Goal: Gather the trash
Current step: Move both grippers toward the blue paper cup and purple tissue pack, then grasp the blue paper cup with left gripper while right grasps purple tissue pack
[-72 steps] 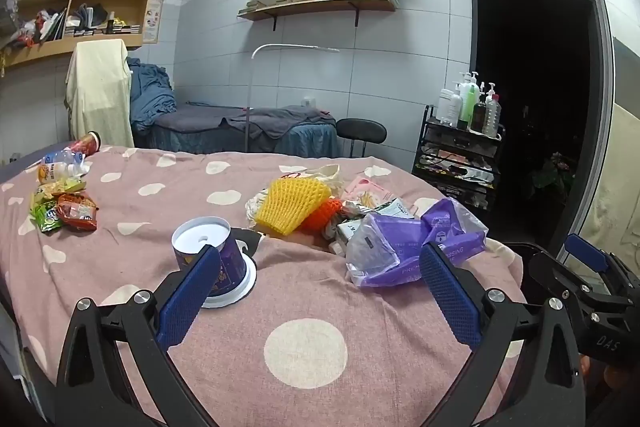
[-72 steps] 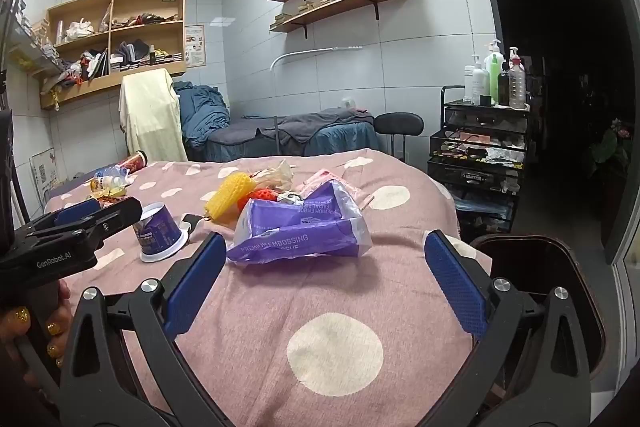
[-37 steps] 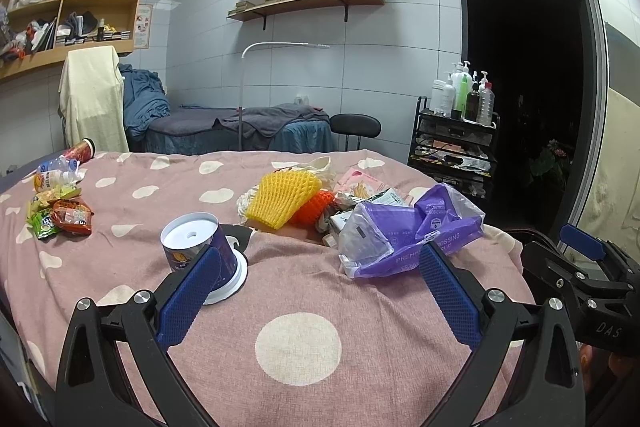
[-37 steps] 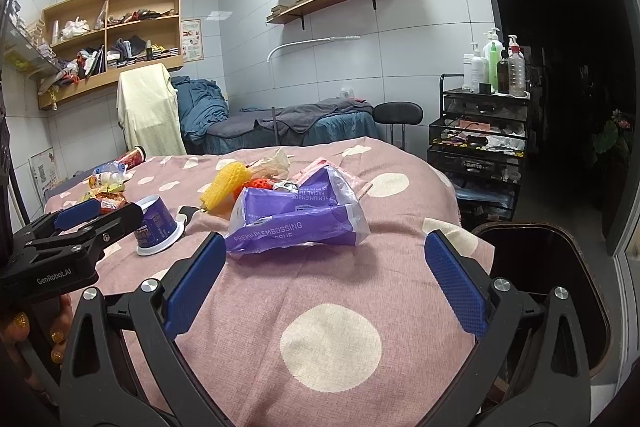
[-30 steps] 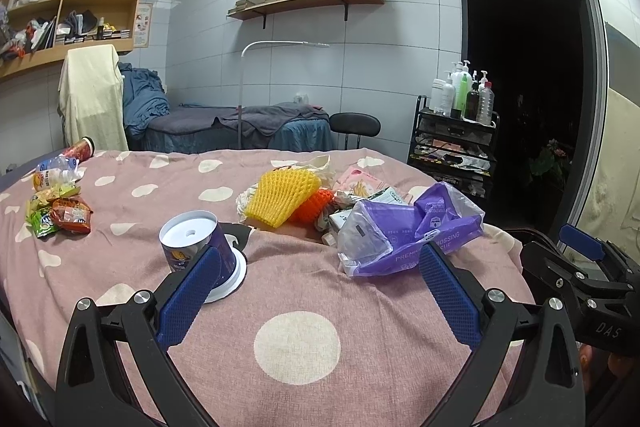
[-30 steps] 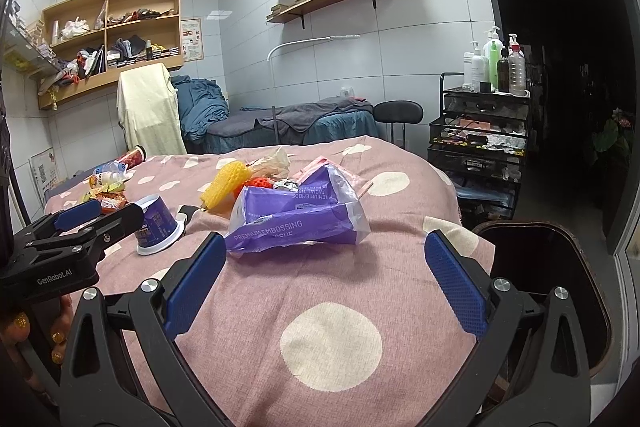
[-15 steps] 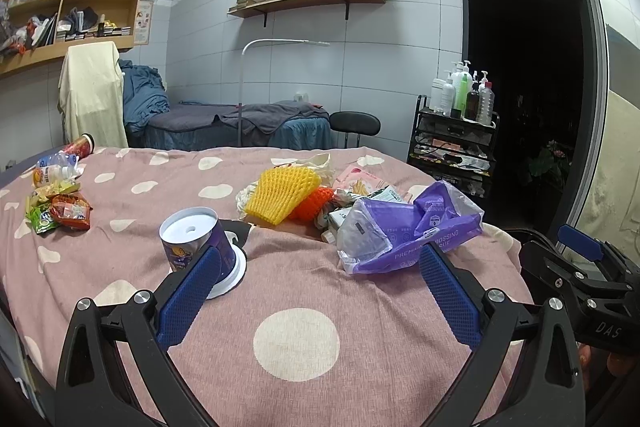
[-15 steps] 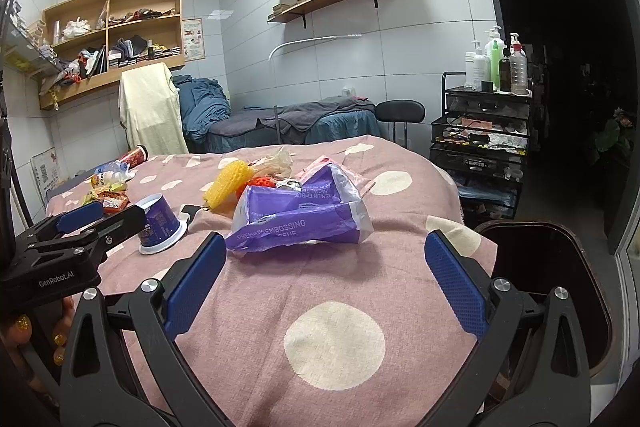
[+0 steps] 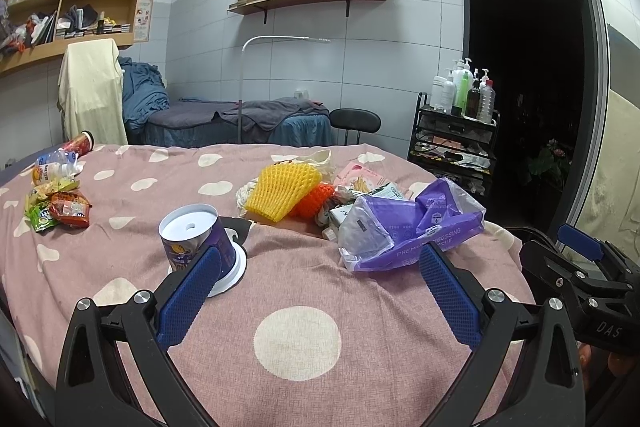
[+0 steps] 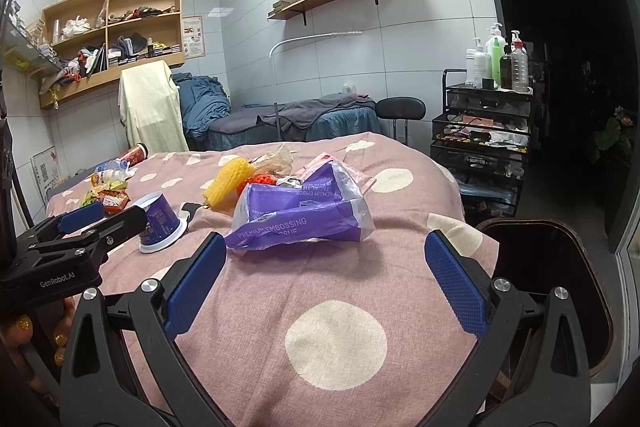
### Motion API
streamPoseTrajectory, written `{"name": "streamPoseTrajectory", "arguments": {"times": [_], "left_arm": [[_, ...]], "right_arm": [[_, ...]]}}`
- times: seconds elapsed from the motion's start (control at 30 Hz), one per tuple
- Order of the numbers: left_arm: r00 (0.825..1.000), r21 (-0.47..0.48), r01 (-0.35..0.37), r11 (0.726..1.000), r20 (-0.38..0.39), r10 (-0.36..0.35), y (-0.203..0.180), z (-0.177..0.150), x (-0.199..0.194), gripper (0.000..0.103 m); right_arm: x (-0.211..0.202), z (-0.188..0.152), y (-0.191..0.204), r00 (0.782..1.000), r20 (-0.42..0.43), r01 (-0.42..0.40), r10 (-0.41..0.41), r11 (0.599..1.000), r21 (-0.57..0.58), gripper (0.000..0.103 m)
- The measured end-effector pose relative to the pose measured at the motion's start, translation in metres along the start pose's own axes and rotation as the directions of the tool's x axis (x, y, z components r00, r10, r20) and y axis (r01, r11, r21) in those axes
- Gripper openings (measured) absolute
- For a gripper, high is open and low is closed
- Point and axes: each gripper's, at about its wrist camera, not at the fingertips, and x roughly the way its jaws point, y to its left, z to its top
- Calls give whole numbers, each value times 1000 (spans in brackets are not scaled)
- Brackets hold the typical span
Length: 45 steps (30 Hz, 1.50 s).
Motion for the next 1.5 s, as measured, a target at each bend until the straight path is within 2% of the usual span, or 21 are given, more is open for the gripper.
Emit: {"name": "streamPoseTrajectory", "arguments": {"times": [0.67,0.9,1.03,1.27,1.37,1.5], "left_arm": [[1000,-12,-3,1000,-29,3,7,-3,7,98],[998,-16,3,1000,-60,-4,12,-7,14,98],[995,-44,10,999,-97,-14,27,-9,24,98],[992,-101,-46,994,-119,34,68,2,39,98],[989,-127,-60,990,-142,42,83,6,50,98],[982,-137,-60,989,-188,33,95,9,67,98]], "right_arm": [[9,-1,2,1000,-28,5,-5,1000,2,98],[19,-1,2,998,-70,1,-1,1000,-2,98],[34,4,-3,994,-112,-3,5,1000,18,98],[64,19,-11,986,-161,-29,37,998,51,98],[81,27,-19,978,-196,-56,74,994,99,98],[96,37,-23,973,-203,-82,105,989,122,98]]}}
